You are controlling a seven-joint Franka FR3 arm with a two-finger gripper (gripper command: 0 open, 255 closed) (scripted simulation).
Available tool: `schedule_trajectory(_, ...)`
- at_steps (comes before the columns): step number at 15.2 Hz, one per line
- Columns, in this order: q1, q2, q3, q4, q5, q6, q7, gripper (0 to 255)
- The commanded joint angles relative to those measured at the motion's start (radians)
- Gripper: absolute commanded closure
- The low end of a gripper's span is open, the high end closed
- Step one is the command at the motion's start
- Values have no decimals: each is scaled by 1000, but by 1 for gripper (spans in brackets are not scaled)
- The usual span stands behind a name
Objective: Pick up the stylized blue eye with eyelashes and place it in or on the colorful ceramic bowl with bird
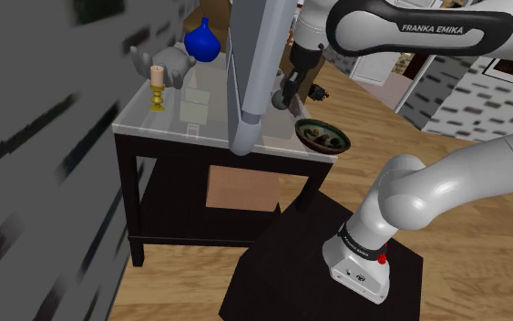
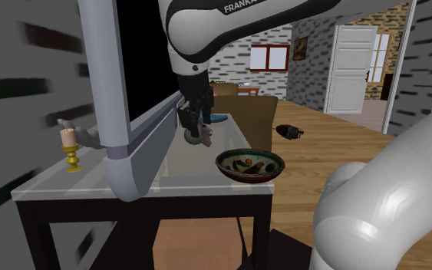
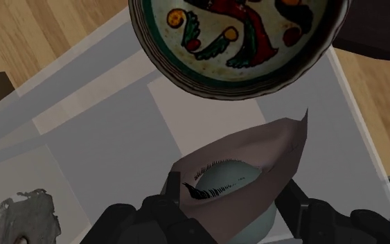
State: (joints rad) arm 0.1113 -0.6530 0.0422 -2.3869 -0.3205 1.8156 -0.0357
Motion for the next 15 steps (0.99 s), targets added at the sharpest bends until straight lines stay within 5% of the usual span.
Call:
schedule_trajectory(1, -1, 4, 0, 28, 2, -23, -9, 255)
schedule_trajectory(8, -2, 15, 3, 118, 8, -98, -32, 255)
schedule_trajectory(15, -6, -257, -37, -16, -8, -217, -111, 255)
